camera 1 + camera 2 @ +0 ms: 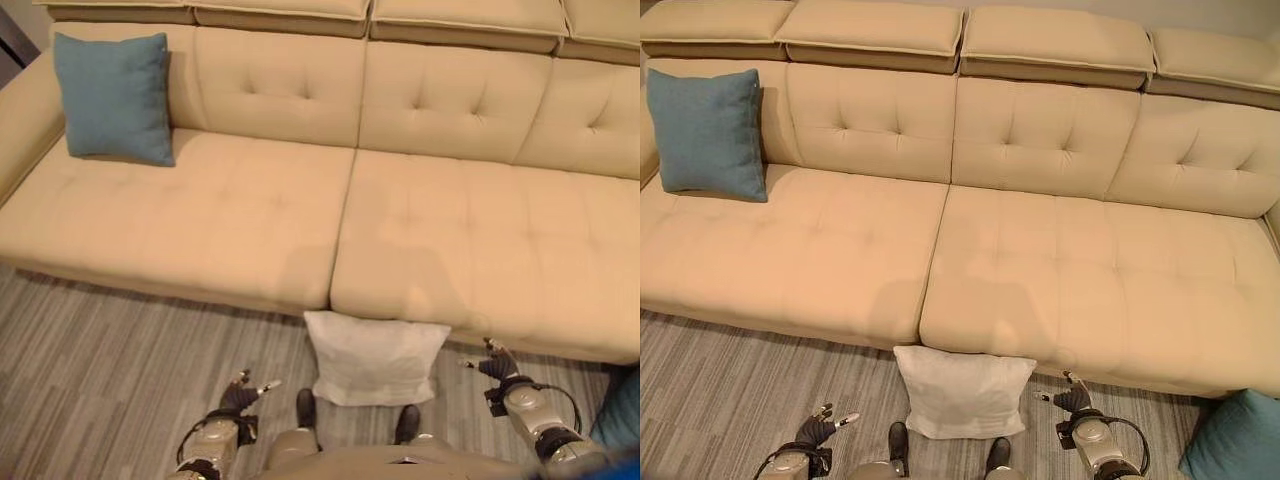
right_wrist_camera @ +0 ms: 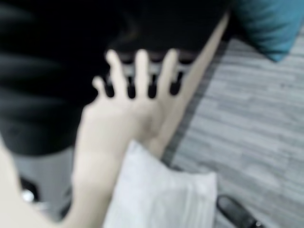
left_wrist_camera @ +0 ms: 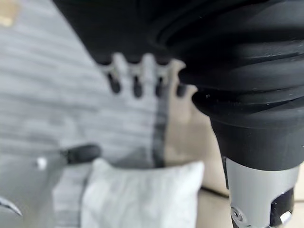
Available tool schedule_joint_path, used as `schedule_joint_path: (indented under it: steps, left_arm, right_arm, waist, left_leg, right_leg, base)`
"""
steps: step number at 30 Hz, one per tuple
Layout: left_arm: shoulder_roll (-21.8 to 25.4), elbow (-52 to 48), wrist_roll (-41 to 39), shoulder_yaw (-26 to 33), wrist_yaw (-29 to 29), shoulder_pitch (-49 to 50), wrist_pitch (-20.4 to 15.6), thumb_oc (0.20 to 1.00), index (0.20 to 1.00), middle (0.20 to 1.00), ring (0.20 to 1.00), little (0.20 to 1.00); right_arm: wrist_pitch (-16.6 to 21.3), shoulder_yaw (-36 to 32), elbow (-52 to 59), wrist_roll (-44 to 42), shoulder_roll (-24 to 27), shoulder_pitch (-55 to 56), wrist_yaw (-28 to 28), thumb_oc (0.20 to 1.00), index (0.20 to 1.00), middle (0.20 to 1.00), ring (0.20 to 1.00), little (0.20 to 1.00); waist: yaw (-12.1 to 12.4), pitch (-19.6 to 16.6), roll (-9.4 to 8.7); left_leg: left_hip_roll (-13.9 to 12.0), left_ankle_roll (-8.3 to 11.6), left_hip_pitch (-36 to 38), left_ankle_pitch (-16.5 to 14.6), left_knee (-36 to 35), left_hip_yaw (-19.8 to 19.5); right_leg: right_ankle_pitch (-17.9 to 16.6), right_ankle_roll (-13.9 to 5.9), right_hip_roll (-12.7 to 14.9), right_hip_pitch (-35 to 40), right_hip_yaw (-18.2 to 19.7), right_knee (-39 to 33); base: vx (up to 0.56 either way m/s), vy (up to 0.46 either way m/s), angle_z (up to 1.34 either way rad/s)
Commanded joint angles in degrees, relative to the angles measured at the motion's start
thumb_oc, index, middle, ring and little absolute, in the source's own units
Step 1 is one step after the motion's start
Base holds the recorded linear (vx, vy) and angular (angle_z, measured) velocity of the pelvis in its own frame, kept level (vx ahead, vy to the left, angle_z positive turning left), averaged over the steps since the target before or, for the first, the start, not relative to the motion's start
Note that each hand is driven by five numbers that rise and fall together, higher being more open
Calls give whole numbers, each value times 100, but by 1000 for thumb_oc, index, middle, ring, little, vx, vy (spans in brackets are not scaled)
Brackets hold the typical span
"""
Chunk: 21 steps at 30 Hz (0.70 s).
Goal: Pick up all the scattered cushions and arrange them neatly on the sofa.
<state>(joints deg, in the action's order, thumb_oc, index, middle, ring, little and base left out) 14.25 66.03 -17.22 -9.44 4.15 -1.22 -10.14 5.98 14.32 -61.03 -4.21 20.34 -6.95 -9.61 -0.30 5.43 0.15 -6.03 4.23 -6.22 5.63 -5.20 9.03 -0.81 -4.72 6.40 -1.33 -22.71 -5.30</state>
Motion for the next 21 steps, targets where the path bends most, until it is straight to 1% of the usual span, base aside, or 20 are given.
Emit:
schedule_joint_path:
  steps: [1,2,5,6,8,10,14,16,18,20,21]
  left_arm:
    - [-12,95,-18,149,38,-218,-16,1000,1000,1000,1000,1000]
    - [-38,120,-13,127,33,-229,-11,1000,1000,1000,1000,1000]
    - [-96,112,50,50,16,-212,-29,1000,1000,1000,1000,1000]
    - [-173,107,5,4,3,-223,-19,1000,1000,1000,1000,1000]
    - [-238,19,12,-101,-9,-233,-21,1000,1000,1000,1000,1000]
    - [-273,-8,74,-142,-31,-218,-15,1000,1000,1000,1000,1000]
    - [-253,-97,85,-177,-17,-222,-31,1000,1000,1000,1000,1000]
    - [-210,-132,63,-172,7,-261,-41,1000,1000,1000,1000,1000]
    - [-186,-132,54,-157,13,-289,-42,1000,1000,1000,1000,1000]
    - [-119,-121,73,-167,23,-420,-47,1000,1000,1000,1000,1000]
    - [-55,-165,87,-209,54,-559,-67,1000,1000,1000,1000,1000]
  right_arm:
    - [62,57,19,-4,69,-195,-32,1000,1000,1000,1000,1000]
    - [71,25,31,-13,88,-193,-46,1000,1000,1000,1000,1000]
    - [103,32,19,-8,111,-135,-70,1000,1000,1000,1000,1000]
    - [105,-27,-37,-20,125,-94,-95,1000,1000,1000,1000,1000]
    - [76,-137,-51,-71,165,-35,-108,1000,1000,1000,1000,1000]
    - [73,-144,-46,-28,135,30,-101,1000,1000,1000,1000,1000]
    - [61,-109,-70,-11,98,-15,-120,1000,1000,1000,1000,1000]
    - [59,-78,-58,-6,52,-72,-120,1000,1000,1000,1000,1000]
    - [56,-73,-53,-19,35,-98,-113,1000,1000,1000,1000,1000]
    - [47,-83,-46,-58,7,-192,-101,1000,1000,1000,1000,1000]
    - [44,-91,13,-100,31,-270,-123,1000,1000,1000,1000,1000]
  waist:
    - [92,139,-153]
    - [79,148,-162]
    - [74,124,-183]
    - [26,94,-175]
    - [-42,54,-126]
    - [-128,-31,-45]
    - [-118,-13,-26]
    - [-92,50,-69]
    - [-82,80,-90]
    - [-113,144,-151]
    - [-150,255,-181]
  left_leg:
    - [128,211,536,-691,201,42]
    - [98,261,497,-648,238,75]
    - [52,295,423,-654,401,3]
    - [-54,329,418,-572,344,111]
    - [-288,397,430,-361,87,527]
    - [-337,429,500,-484,20,566]
    - [-247,401,573,-510,20,452]
    - [-138,304,636,-572,20,476]
    - [-98,273,633,-577,20,489]
    - [-22,215,504,-598,104,567]
    - [-17,202,324,-658,293,606]
  right_leg:
    - [-333,-330,122,-554,405,31]
    - [-316,-332,142,-537,360,30]
    - [-219,-344,160,-452,294,30]
    - [-205,-371,209,-399,160,30]
    - [-232,-426,304,-390,42,30]
    - [-265,-453,298,-398,-5,30]
    - [-379,-505,321,-477,135,30]
    - [-472,-542,398,-521,297,30]
    - [-515,-557,428,-551,354,30]
    - [-607,-582,541,-681,449,33]
    - [-638,-577,600,-813,508,96]
  base:
    - [17,-42,0]
    - [-2,-26,3]
    - [-21,-12,8]
    - [-30,37,17]
    - [-40,105,55]
    - [-20,76,41]
    - [-26,85,4]
    - [-24,98,-4]
    - [-36,51,-20]
    - [-83,59,-29]
    - [-90,36,-14]
